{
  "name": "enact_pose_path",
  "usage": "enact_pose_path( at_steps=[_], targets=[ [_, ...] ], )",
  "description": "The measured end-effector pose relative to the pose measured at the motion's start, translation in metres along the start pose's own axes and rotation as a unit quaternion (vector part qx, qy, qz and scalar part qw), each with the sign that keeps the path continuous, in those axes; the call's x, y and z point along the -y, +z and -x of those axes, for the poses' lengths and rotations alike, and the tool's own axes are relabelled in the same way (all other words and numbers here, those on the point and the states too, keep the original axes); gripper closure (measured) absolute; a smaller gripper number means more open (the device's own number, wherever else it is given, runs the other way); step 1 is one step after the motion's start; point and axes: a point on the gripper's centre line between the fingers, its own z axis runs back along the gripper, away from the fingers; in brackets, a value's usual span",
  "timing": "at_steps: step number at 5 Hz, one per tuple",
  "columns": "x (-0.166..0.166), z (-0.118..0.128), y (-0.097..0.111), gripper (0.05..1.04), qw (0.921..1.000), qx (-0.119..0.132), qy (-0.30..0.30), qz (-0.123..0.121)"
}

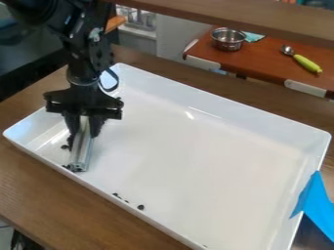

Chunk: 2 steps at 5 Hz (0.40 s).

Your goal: Sweep into pile

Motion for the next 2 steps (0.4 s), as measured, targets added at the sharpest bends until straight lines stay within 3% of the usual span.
enact_pose_path(
  at_steps=[1,2],
  targets=[
    [0.01,0.014,0.01,0.732,0.9986,-0.04,-0.002,0.036],
    [0.042,0.022,0.058,0.732,0.9878,-0.095,0.011,0.123]
  ],
)
